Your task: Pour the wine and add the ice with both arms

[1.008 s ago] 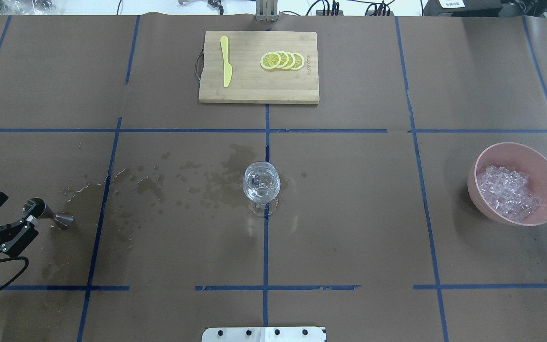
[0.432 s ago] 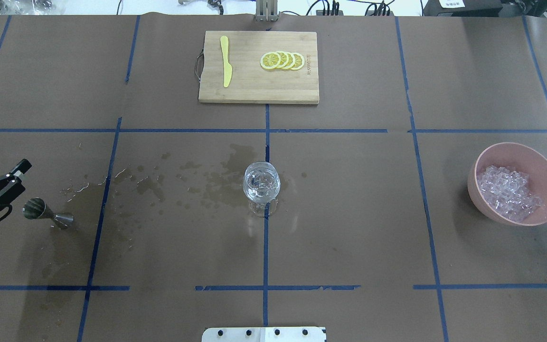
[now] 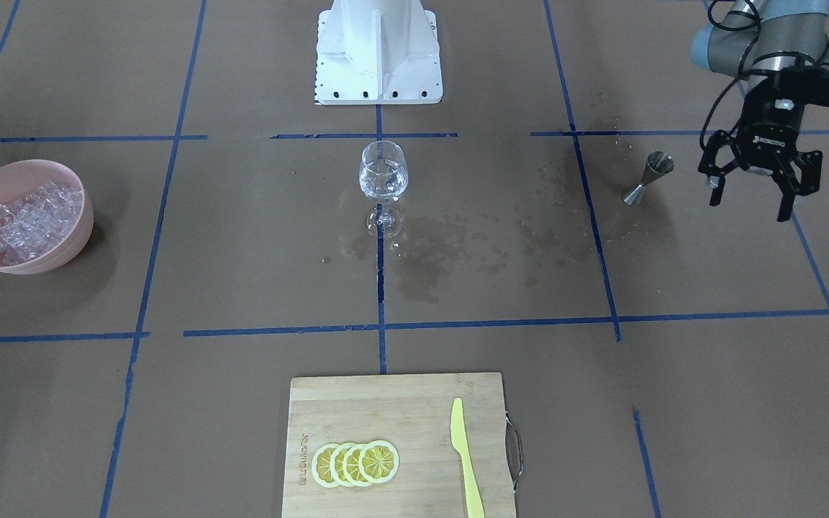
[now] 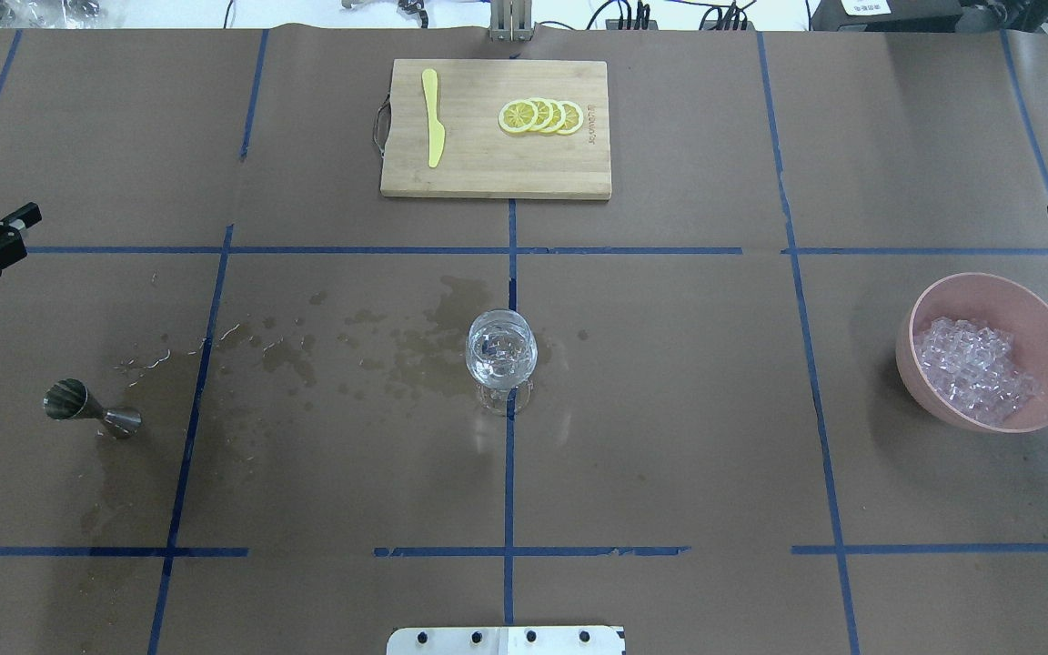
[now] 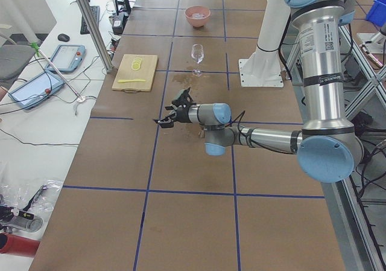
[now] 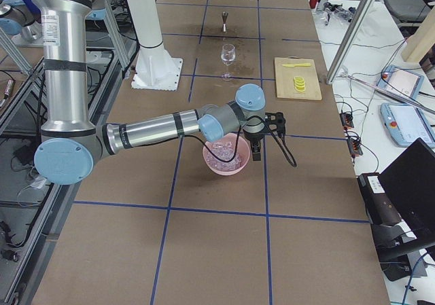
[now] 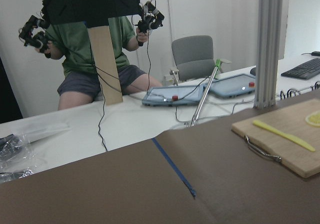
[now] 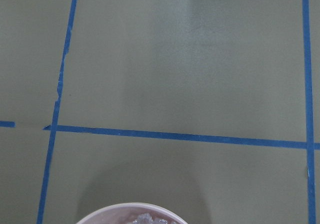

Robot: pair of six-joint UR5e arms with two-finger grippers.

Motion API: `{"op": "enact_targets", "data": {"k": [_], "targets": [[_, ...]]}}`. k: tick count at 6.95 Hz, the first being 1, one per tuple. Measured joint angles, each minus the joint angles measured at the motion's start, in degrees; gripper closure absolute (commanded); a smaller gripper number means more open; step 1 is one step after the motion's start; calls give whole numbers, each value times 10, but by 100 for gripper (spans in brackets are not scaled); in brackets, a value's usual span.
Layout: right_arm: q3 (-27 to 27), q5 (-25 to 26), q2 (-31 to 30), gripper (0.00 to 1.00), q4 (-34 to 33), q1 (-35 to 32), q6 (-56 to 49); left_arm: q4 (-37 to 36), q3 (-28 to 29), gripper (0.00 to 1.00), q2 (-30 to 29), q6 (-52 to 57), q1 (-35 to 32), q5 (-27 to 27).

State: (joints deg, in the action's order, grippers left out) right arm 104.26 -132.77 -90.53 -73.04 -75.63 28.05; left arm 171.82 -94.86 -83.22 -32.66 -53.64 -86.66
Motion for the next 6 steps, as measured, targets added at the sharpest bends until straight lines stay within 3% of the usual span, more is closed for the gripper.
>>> {"op": "enact_targets", "data": {"k": [1, 2, 4, 6], "targets": [[3, 12, 5, 0, 0, 13, 12, -92, 21, 0, -44, 46, -89, -129], [9, 19, 5, 0, 0, 34, 40, -169, 35, 0, -64, 80, -149, -222], [19, 28, -14, 0, 0, 82, 90, -324, 42, 0, -73, 99, -208, -344], [45, 29, -42, 1, 0, 125, 145, -394, 42, 0, -68, 100, -222, -434]]}}
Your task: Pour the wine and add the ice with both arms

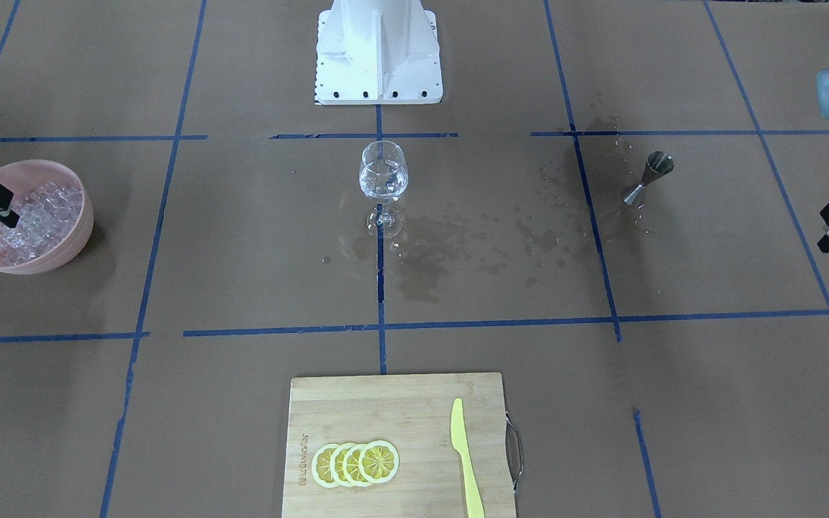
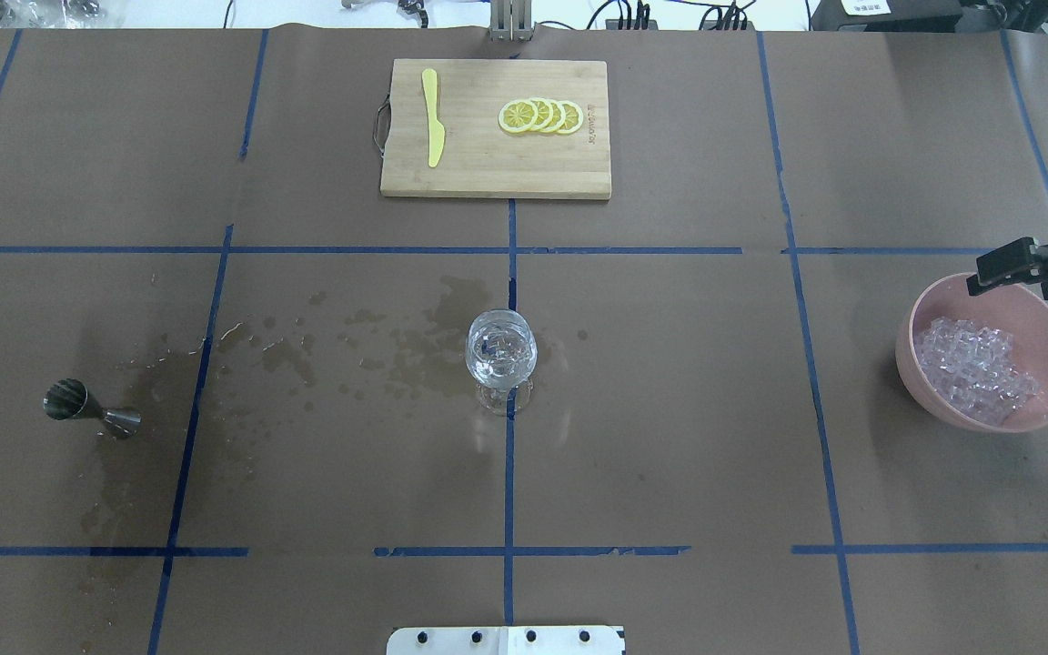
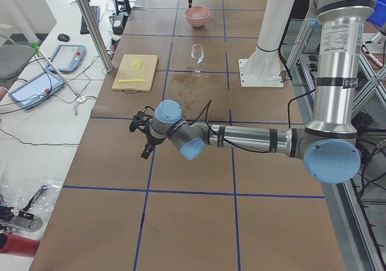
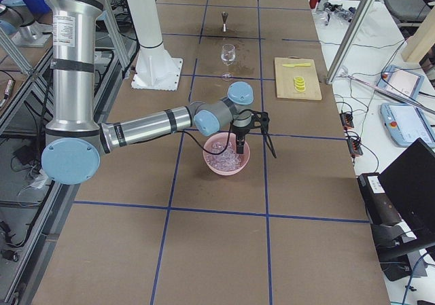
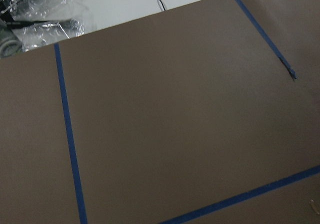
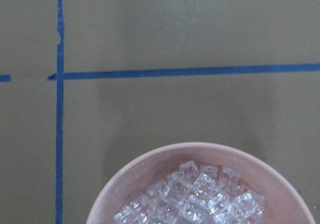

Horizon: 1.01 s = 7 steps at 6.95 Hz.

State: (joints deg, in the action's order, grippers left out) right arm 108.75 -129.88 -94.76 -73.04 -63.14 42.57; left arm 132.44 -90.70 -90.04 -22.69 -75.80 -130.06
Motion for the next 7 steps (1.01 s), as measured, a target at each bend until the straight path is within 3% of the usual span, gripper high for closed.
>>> {"op": "enact_targets", "data": {"k": [4, 7], "targets": [[-9, 23, -35, 11, -1, 61, 46, -8, -20, 0, 32, -13, -5, -43], [-31, 32, -29, 75, -1, 66, 53, -2, -37, 0, 46, -26, -6, -45]]}}
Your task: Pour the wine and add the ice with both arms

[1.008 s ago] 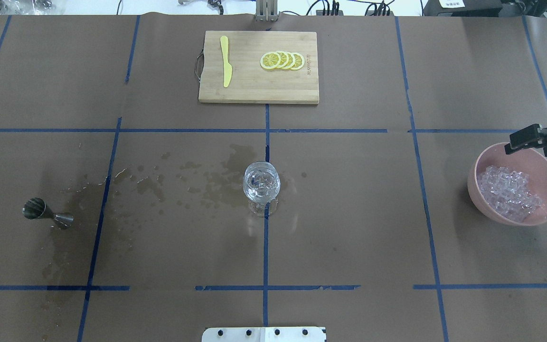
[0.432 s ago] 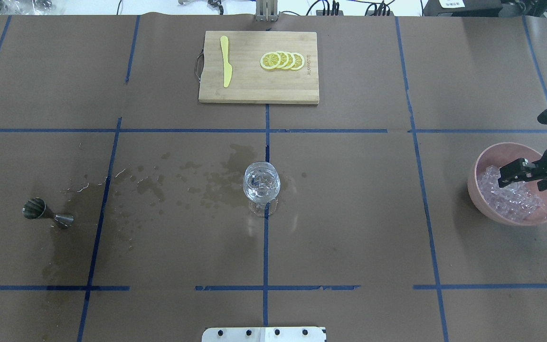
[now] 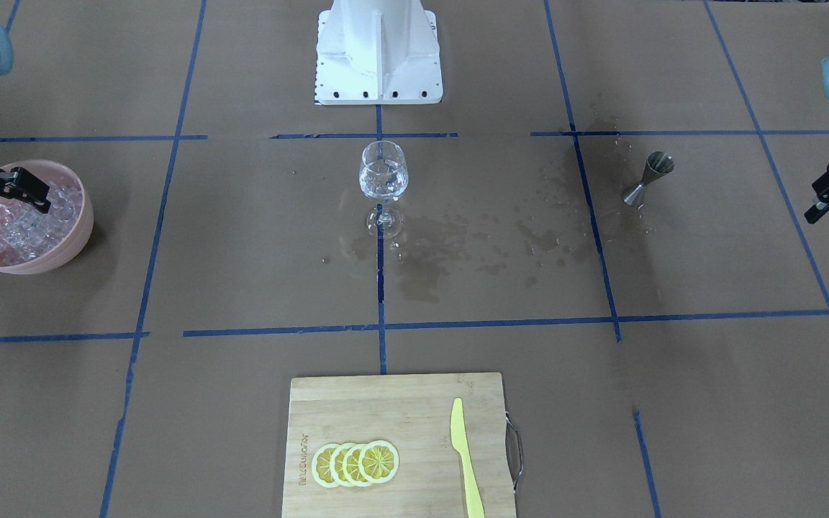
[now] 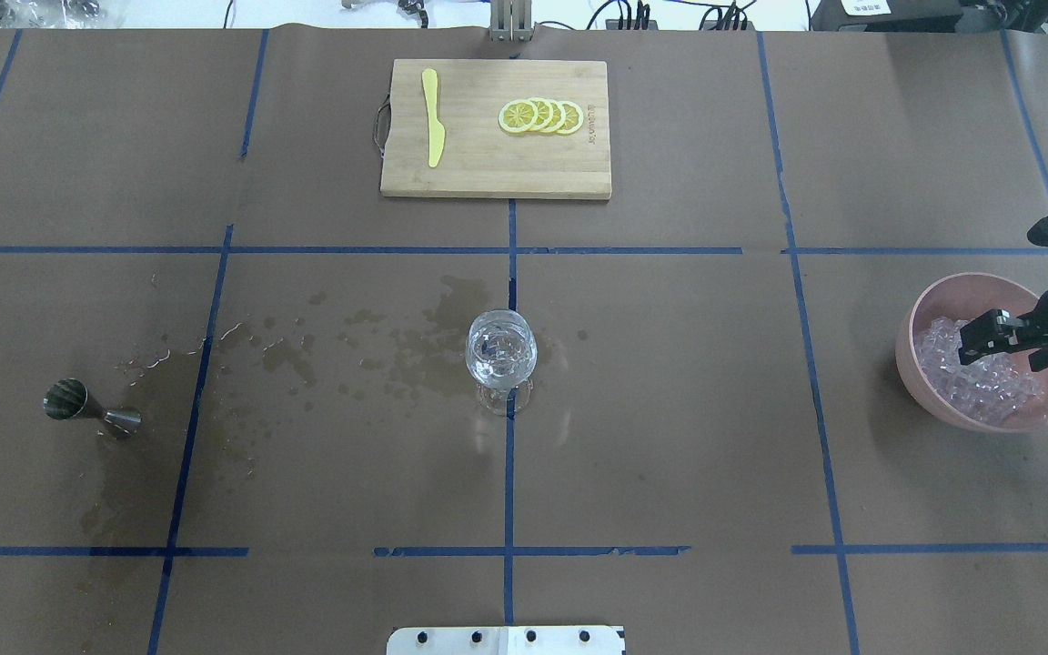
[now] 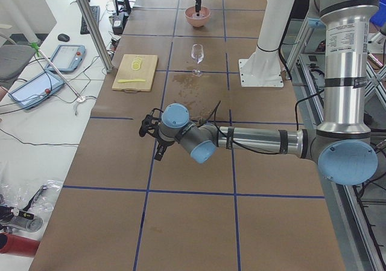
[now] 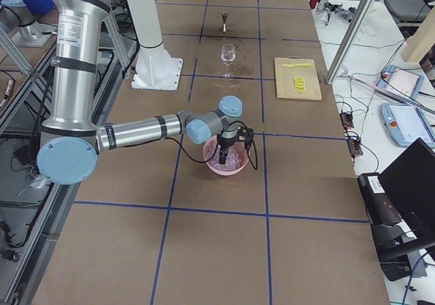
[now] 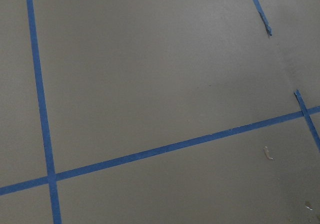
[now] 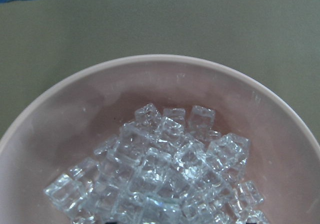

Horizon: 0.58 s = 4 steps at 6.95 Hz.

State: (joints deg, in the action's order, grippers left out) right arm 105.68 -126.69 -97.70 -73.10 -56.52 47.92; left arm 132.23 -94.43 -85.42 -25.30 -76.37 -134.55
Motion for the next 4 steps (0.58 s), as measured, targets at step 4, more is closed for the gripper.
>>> {"op": "enact_targets", "data": {"k": [4], "targets": [[4, 0, 16, 100, 0, 4, 21, 43, -10, 0, 36, -1, 0, 0]]}}
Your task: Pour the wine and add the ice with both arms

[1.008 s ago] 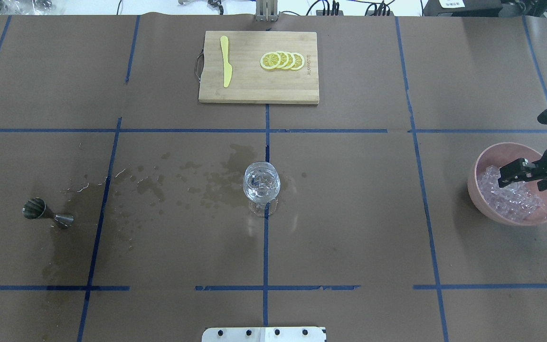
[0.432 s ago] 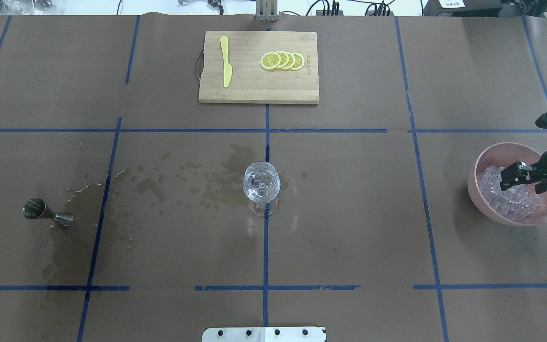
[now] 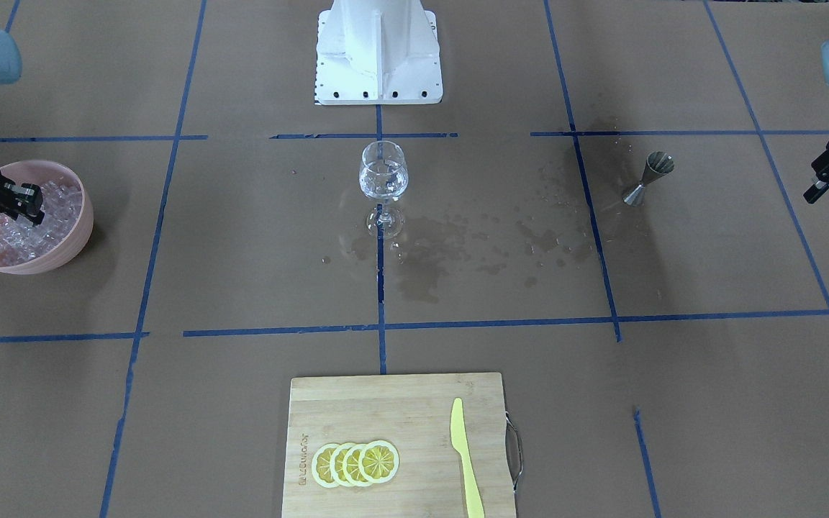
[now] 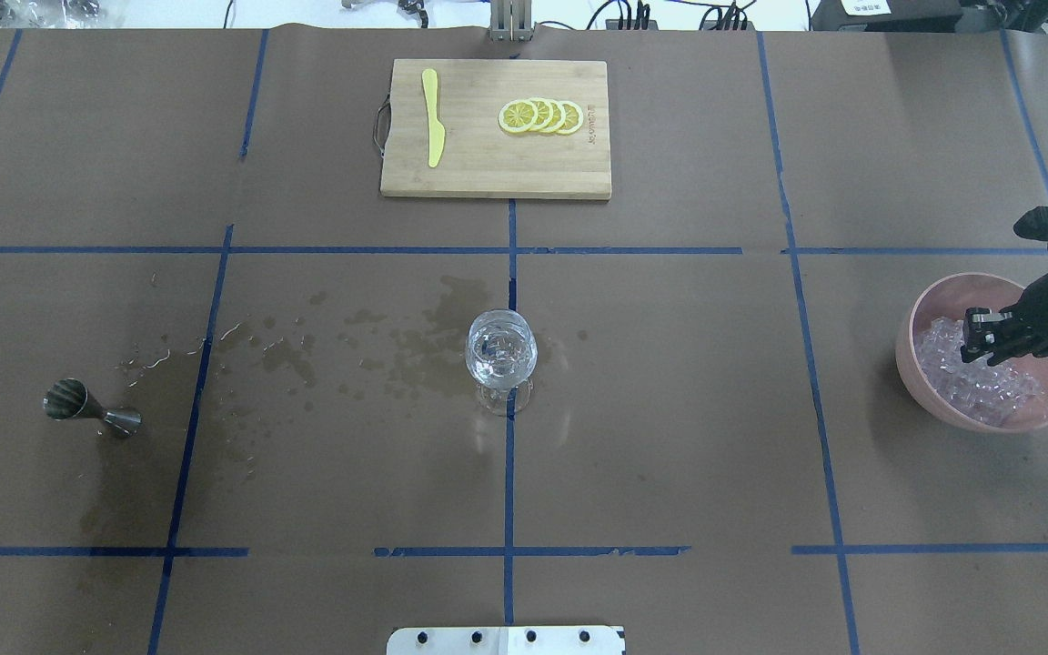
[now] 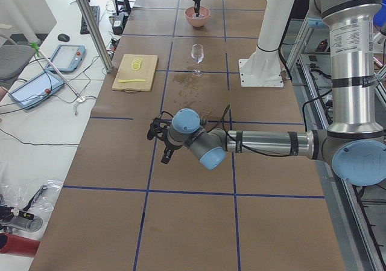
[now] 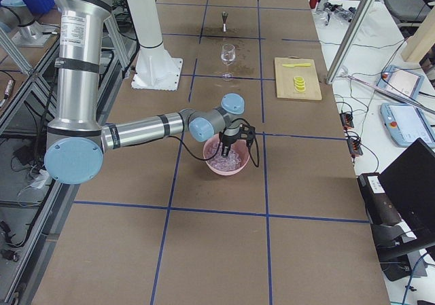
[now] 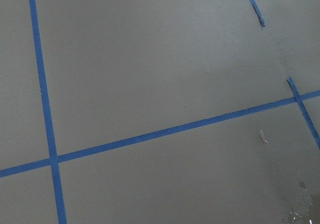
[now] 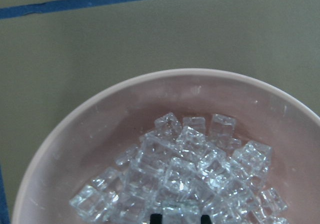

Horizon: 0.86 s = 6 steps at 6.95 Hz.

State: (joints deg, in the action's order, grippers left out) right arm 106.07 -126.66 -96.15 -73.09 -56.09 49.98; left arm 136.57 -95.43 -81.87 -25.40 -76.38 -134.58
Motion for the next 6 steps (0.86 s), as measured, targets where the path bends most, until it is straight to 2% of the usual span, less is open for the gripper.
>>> {"op": "enact_targets", "data": {"k": [1, 3, 4, 6], "targets": [[23, -1, 1, 100, -1, -2, 0, 2, -3, 0, 4, 0, 0, 0], [107, -5, 9, 100, -7, -18, 2, 7, -26, 0, 17, -13, 0, -2], [135, -8, 35, 100, -10, -20, 23, 17, -32, 0, 20, -33, 1, -2], [149, -2, 146, 100, -33, 33, 161, 31, -35, 0, 22, -63, 3, -9]]}}
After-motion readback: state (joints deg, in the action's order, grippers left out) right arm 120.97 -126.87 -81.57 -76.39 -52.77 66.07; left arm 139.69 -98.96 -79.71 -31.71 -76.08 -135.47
